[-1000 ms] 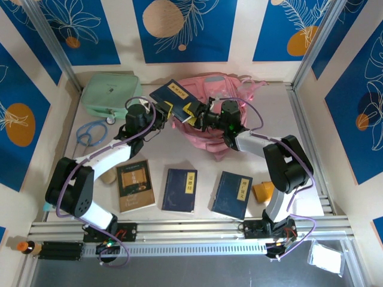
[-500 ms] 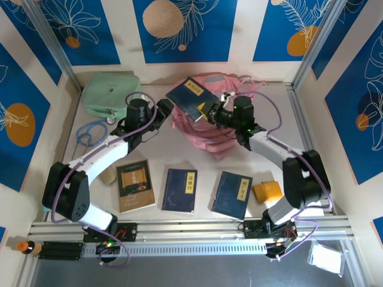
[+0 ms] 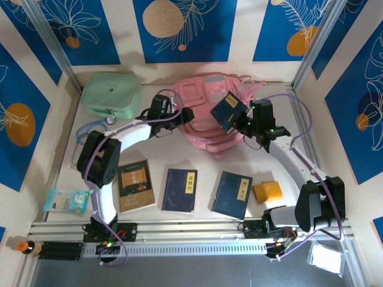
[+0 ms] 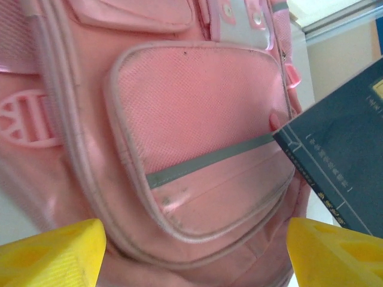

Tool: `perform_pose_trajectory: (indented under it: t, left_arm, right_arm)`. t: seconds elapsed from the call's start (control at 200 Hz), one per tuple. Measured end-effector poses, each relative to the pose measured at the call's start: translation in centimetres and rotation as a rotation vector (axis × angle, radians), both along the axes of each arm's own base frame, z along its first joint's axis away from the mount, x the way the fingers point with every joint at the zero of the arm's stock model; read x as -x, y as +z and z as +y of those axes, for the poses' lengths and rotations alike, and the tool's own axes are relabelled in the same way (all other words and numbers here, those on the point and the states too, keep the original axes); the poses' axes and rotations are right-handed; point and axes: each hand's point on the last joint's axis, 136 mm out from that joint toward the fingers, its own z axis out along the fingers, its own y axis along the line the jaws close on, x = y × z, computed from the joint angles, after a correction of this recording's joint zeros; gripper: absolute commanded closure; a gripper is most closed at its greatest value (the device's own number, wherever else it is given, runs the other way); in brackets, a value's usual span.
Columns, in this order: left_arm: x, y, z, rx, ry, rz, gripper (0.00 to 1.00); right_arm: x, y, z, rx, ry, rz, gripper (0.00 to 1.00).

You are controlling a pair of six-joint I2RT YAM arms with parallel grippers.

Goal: Pack the student bag
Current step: Move the student bag to the top-center of the table.

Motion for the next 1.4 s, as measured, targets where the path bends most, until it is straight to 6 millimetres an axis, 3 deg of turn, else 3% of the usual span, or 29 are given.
perform_pose_trajectory:
  t: [0.15,0.335,0.71,0.915,1.15,1.285,1.4]
  left_arm:
    - [-1.1,-1.1,-1.8,0.014,-0.028,0.019,0.24]
    - [-1.5,-3.0,-1.7,-0.024,-0.013,0.083,0.28]
    - [0.5,-8.1,0.6,-0.132,0.045,0.202,0.3]
    - [3.5,-8.5,3.4,-0.183,0.093,0.209,0.29]
    - [6.8,-7.5,6.4,-0.258,0.13,0.218,0.26]
    - [7.7,-4.7,6.9,-0.336,0.076,0.134,0.21]
    - [8.0,-1.2,5.4,-0.406,-0.029,0.007,0.15]
  right_arm:
    - [0.5,-1.5,-2.2,0.047,-0.04,0.067,1.0]
    - [0.1,-2.1,-2.9,0.063,-0.043,0.102,1.0]
    - [-0.9,-4.1,-2.2,0.031,0.003,0.164,1.0]
    - [-1.5,-5.0,0.4,-0.019,0.087,0.189,1.0]
    - [-1.4,-4.5,4.2,-0.061,0.2,0.174,1.0]
    - [-1.0,-3.8,4.6,-0.083,0.223,0.164,1.0]
    - [-1.1,-1.3,3.5,-0.092,0.199,0.102,1.0]
